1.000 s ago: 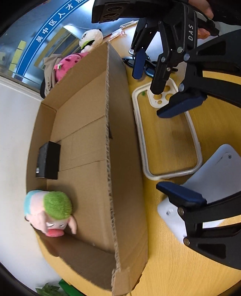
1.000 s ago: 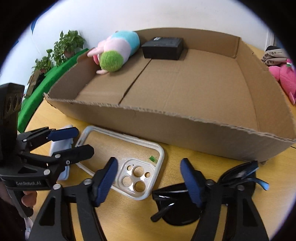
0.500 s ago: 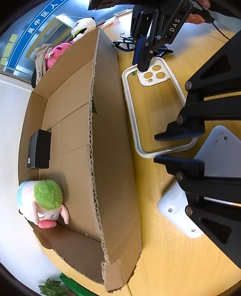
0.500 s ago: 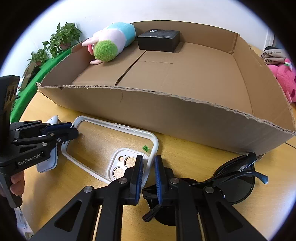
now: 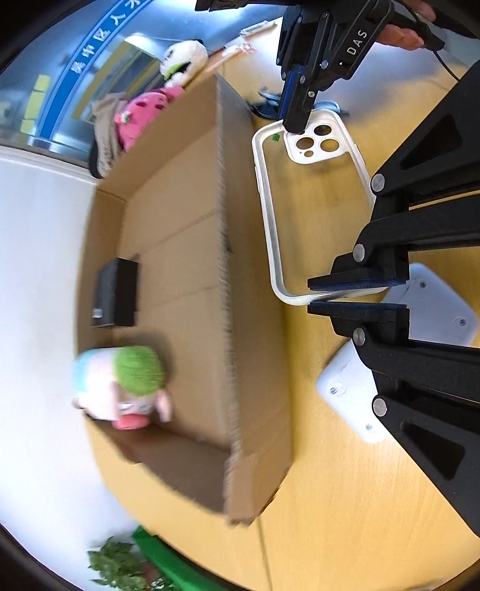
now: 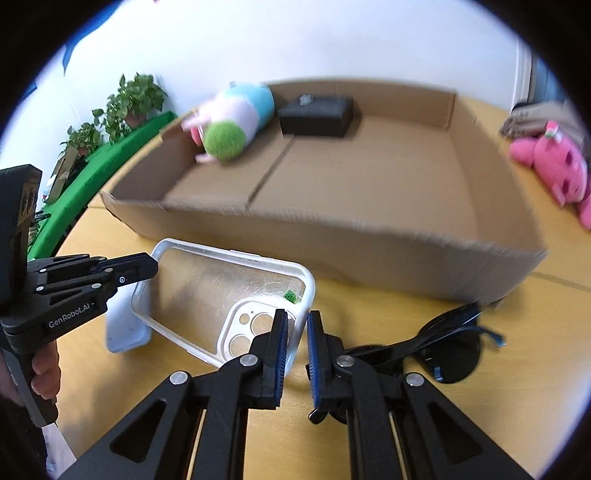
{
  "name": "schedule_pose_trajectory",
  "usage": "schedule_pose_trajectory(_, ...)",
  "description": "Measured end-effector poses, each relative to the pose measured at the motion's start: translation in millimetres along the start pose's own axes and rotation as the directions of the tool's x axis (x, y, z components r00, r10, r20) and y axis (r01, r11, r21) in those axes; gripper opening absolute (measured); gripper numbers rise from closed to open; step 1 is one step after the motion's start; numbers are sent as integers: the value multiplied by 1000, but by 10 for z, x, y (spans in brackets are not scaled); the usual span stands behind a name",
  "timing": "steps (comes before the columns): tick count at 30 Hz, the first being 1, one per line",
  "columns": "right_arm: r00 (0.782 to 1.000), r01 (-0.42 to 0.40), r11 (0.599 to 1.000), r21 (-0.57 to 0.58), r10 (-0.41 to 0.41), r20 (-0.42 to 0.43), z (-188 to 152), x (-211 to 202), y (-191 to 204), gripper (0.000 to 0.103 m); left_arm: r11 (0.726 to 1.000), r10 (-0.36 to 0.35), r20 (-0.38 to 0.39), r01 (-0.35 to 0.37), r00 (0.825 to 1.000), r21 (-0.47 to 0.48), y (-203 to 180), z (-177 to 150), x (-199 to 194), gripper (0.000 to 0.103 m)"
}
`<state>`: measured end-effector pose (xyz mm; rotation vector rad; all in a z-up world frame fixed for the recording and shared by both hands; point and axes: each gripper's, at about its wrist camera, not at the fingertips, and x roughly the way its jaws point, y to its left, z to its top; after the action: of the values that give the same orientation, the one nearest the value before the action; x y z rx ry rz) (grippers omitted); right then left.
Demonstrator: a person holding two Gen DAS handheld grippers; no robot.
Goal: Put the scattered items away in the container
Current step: 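Lift the phone case with the left gripper and lower it into the box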
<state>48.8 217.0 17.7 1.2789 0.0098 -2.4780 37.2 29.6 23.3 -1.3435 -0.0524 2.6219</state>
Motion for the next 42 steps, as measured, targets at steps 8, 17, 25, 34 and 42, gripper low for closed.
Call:
schedule_pose_trajectory(8, 981, 44, 999, -28, -38, 193, 322, -642, 129, 9, 1000, -21, 134, 18, 991, 18, -40, 388, -515, 5)
schedule_pose_trajectory(17, 963, 59, 998, -18, -52, 264, 835, -714, 47, 9, 999, -18, 229, 9, 973, 43, -51, 1037, -706, 4)
schedule_pose_trajectory(25, 958, 42, 999, 14, -45, 284, 1284, -604, -188, 8, 998, -38, 217, 24, 975, 66, -38, 1523, -500, 4)
schedule_pose_trajectory(34, 984, 23, 997, 68, -35, 177, 1646, 49, -449, 7, 998, -21, 101, 14, 995, 66, 86, 1886, 191, 4)
schedule_pose_trajectory(42, 999, 25, 991, 130, -31, 39, 1910, 820, -615, 6, 997, 27, -36, -25, 999, 70, 246, 2070, 974, 4)
